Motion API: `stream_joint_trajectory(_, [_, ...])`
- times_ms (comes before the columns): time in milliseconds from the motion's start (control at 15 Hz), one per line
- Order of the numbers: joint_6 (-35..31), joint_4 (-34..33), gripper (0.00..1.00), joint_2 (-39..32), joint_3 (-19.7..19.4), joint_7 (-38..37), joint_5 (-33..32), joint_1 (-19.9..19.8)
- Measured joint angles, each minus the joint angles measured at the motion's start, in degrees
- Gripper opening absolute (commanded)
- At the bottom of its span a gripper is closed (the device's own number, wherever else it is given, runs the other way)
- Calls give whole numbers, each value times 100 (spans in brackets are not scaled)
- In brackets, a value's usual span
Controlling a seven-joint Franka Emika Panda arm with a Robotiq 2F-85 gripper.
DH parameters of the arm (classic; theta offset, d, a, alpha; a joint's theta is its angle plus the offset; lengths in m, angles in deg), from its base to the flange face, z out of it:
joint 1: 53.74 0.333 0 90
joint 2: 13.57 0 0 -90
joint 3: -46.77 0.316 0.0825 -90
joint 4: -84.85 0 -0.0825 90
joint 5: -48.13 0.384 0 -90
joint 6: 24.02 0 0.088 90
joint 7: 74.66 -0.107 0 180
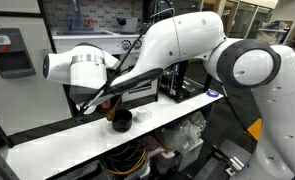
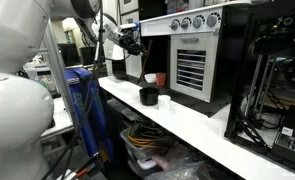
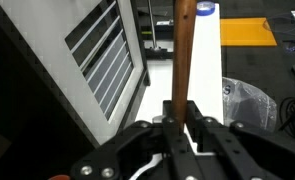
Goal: Use the spoon to stir the contents of the black cup
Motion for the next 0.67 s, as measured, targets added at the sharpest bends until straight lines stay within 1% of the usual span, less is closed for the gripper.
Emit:
stream_joint_trajectory(333, [233,-95,4,-89,-1,187,-316,41])
stream_joint_trajectory(600, [368,-95,4,-108,-18,295,-364,41])
stream_joint_trajectory(667, [393,-95,15,-119,-25,299,-364,41])
